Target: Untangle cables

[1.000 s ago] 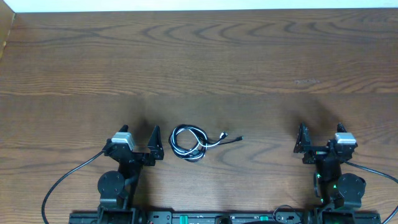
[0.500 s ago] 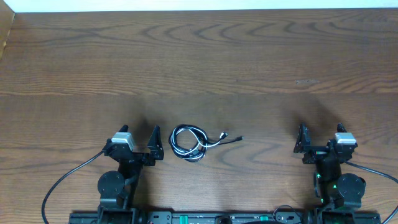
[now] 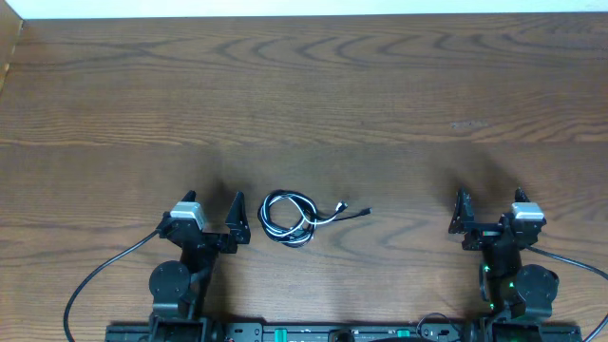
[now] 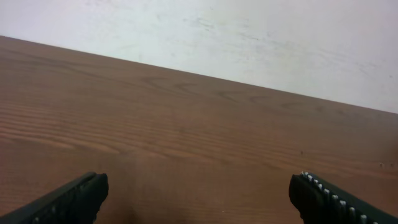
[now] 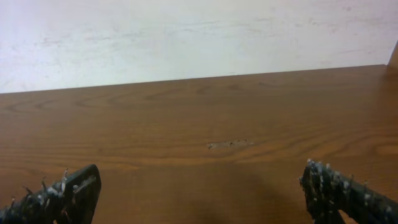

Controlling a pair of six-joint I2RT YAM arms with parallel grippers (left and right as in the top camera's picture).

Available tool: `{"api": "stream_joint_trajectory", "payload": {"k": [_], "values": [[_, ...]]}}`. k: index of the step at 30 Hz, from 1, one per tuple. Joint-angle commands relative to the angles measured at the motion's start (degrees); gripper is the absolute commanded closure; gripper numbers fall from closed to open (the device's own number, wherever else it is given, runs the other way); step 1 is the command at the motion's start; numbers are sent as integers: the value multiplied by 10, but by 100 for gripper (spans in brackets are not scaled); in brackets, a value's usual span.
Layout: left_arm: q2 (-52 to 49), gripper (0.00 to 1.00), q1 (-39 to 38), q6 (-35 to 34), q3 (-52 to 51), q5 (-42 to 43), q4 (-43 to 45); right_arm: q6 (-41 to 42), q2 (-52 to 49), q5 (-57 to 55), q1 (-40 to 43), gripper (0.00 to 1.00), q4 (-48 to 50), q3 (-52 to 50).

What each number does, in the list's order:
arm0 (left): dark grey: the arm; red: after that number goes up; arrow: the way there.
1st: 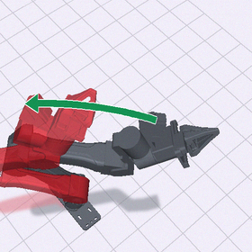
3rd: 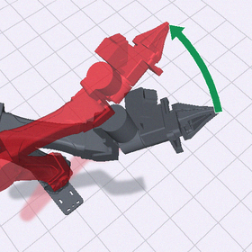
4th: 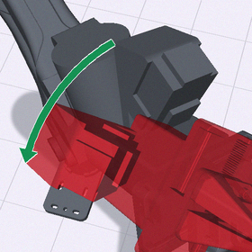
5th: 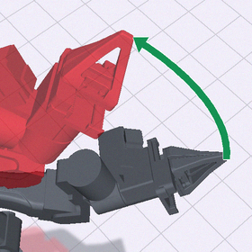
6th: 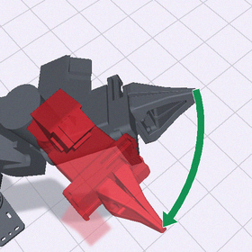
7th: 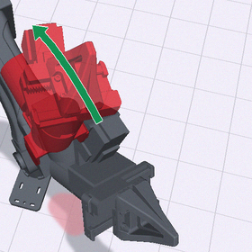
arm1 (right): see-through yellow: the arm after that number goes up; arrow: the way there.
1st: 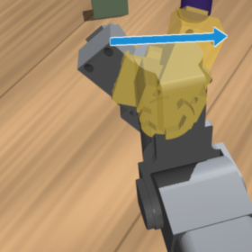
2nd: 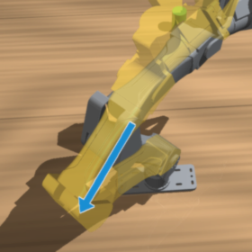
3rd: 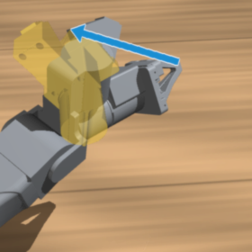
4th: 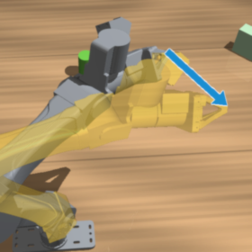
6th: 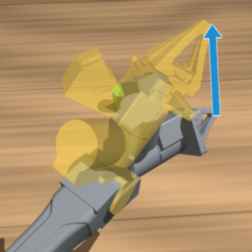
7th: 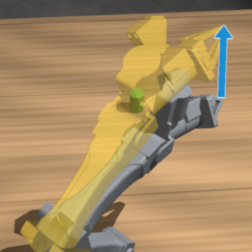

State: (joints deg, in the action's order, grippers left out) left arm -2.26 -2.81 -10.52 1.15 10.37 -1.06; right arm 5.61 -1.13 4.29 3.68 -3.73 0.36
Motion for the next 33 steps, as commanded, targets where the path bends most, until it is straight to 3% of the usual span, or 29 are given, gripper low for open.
{"api": "stream_joint_trajectory", "payload": {"k": [1,33], "values": [[-1,2,-2,-1,-9,10,-19,-5,-4,6,3,1,-2,0],[22,2,-18,-1,-9,10,-19,-5,-4,6,3,1,-2,0]]}}
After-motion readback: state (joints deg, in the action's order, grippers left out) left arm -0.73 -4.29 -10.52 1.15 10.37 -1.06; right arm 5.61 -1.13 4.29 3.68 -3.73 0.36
